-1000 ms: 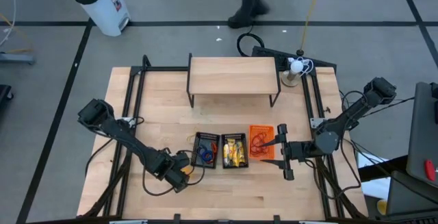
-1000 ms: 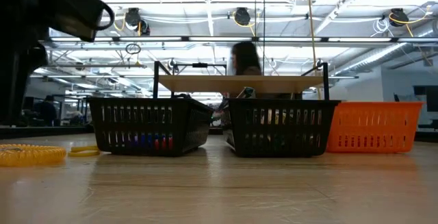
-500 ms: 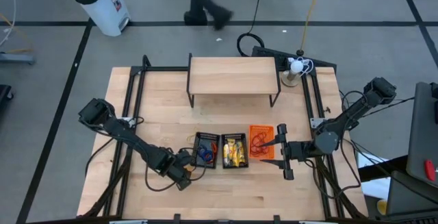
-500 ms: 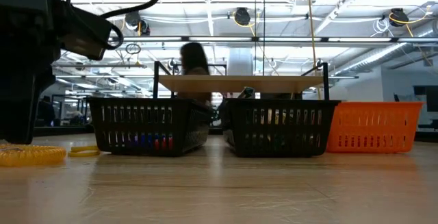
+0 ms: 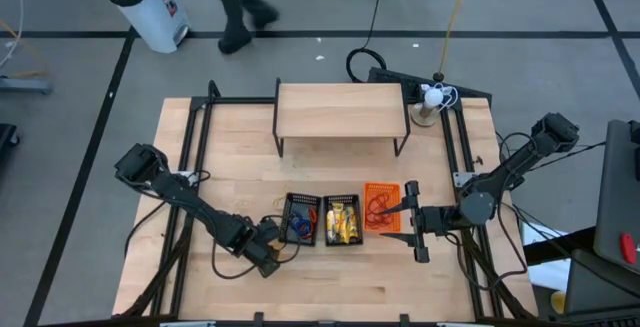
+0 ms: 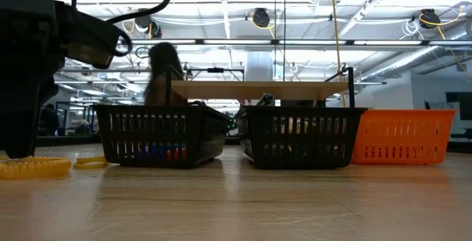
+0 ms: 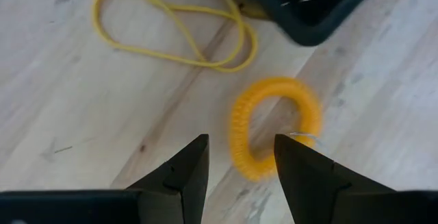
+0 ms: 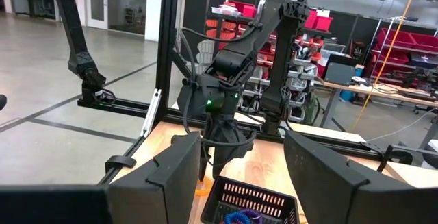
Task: Pick & Place Office Desk Supplies
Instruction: Put the yellow spring rubber band into the left black basket
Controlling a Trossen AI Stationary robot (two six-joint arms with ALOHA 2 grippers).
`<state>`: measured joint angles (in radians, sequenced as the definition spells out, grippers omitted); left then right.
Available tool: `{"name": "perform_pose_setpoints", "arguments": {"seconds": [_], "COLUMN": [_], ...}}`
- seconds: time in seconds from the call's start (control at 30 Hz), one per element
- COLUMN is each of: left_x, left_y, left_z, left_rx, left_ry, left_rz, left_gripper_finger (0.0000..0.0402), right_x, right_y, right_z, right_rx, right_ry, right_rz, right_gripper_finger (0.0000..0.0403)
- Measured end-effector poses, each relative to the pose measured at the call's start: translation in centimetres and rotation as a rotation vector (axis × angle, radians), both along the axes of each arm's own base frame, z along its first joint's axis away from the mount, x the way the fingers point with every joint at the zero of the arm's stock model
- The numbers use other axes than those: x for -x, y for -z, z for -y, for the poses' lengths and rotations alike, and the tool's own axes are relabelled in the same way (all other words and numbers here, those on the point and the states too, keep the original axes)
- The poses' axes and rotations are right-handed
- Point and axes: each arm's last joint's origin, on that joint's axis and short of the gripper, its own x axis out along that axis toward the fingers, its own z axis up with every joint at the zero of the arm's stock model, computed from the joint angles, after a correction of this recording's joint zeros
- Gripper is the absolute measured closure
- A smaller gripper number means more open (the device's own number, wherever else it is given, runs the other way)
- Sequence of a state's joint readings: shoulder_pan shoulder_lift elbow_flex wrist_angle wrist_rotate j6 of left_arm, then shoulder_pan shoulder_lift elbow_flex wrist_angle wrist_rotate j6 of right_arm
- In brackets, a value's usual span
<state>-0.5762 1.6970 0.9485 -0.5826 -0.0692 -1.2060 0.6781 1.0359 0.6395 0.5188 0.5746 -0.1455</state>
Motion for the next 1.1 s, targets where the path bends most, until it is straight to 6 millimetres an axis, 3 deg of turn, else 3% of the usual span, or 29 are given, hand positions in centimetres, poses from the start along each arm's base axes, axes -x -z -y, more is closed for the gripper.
{"name": "perform_pose_setpoints", "arguments": {"seconds": [0.17, 0.63, 0.83, 1.1], "left_x": [-0.1, -0.6, -0.5, 0.3], "left_y": [0.0, 2.5, 0.6, -3.7], "left_z": [0.1, 0.4, 0.1, -0.4], "left_rx": [0.007, 0.001, 0.051, 0.126], "left_ry": [0.004, 0.047, 0.061, 0.066], "left_rz": [0.013, -0.080, -0.020, 0.115], "left_gripper_finger": [0.0250, 0.0388, 0.0394, 0.0397], "right_x": [0.0, 0.0, 0.0, 0.0], "right_y": [0.0, 0.0, 0.0, 0.0], "right_z": [0.0, 0.0, 0.0, 0.0], "right_rx": [0.000, -0.001, -0.002, -0.004], "right_ry": [0.000, 0.000, 0.000, 0.000], "right_rz": [0.000, 0.000, 0.000, 0.001], "right_gripper_finger": [0.0202, 0.0202, 0.0202, 0.0202]}}
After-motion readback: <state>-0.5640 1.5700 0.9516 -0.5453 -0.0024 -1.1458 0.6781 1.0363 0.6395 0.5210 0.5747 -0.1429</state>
